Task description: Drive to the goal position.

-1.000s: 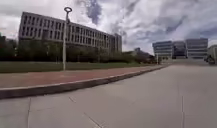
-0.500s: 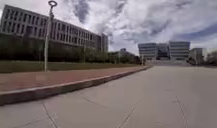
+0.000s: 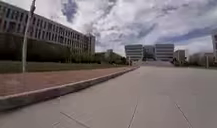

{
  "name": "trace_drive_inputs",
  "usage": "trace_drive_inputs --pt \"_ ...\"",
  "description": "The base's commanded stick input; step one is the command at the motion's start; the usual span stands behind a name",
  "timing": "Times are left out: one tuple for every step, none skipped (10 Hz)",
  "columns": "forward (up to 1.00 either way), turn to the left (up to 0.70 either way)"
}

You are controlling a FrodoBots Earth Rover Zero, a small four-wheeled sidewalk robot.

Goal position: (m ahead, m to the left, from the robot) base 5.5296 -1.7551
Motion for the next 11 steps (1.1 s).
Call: trace_drive_inputs --pt "1.0 -0.4" --pt "1.0 -0.4" --pt "1.0 -0.4" --pt "1.0 -0.4" --pt "1.0 -0.4" --pt "1.0 -0.4" --pt "1.0 -0.4" --pt "1.0 -0.4" --pt "1.0 0.0" --pt "1.0 0.0" --pt "1.0 0.0"
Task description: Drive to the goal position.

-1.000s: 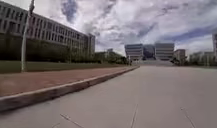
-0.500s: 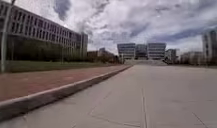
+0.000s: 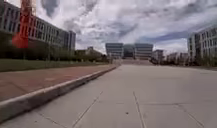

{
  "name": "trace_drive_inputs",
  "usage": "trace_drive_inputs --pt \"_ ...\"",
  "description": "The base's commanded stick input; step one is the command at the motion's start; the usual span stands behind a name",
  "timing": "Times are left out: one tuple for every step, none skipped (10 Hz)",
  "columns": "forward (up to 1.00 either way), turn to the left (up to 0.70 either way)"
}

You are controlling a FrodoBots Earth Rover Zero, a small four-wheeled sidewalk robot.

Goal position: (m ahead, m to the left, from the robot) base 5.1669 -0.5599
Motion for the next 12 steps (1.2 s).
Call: trace_drive_inputs --pt "1.0 0.0" --pt "1.0 0.0" --pt "1.0 0.0" --pt "1.0 0.0" --pt "1.0 0.0" --pt "1.0 0.0" --pt "1.0 0.0" --pt "1.0 0.0" --pt "1.0 0.0" --pt "1.0 0.0" --pt "1.0 0.0" --pt "1.0 0.0"
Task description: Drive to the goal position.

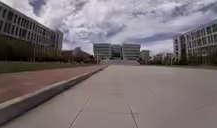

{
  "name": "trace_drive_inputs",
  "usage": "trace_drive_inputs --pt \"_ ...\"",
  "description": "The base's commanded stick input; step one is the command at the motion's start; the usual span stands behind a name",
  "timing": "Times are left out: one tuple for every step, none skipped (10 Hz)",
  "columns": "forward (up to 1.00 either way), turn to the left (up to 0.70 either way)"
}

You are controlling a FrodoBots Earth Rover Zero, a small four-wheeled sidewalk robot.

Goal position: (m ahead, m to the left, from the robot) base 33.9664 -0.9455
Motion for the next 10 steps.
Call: trace_drive_inputs --pt "1.0 0.0" --pt "1.0 -0.01" --pt "1.0 -0.37" --pt "1.0 -0.4" --pt "1.0 -0.4" --pt "1.0 -0.4" --pt "1.0 -0.4" --pt "1.0 -0.4" --pt "1.0 -0.4" --pt "1.0 -0.4"
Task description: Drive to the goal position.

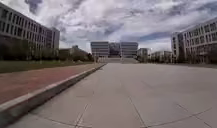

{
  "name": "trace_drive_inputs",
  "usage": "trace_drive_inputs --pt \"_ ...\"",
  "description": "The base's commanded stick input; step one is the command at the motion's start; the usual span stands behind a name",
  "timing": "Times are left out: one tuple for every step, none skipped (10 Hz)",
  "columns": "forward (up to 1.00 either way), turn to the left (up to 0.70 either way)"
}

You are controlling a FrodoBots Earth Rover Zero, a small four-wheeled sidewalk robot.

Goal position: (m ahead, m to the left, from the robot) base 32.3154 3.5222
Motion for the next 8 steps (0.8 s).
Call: trace_drive_inputs --pt "1.0 -0.4" --pt "1.0 -0.33" --pt "1.0 0.0" --pt "1.0 0.0" --pt "1.0 0.0" --pt "1.0 0.0" --pt "1.0 0.0" --pt "1.0 0.0"
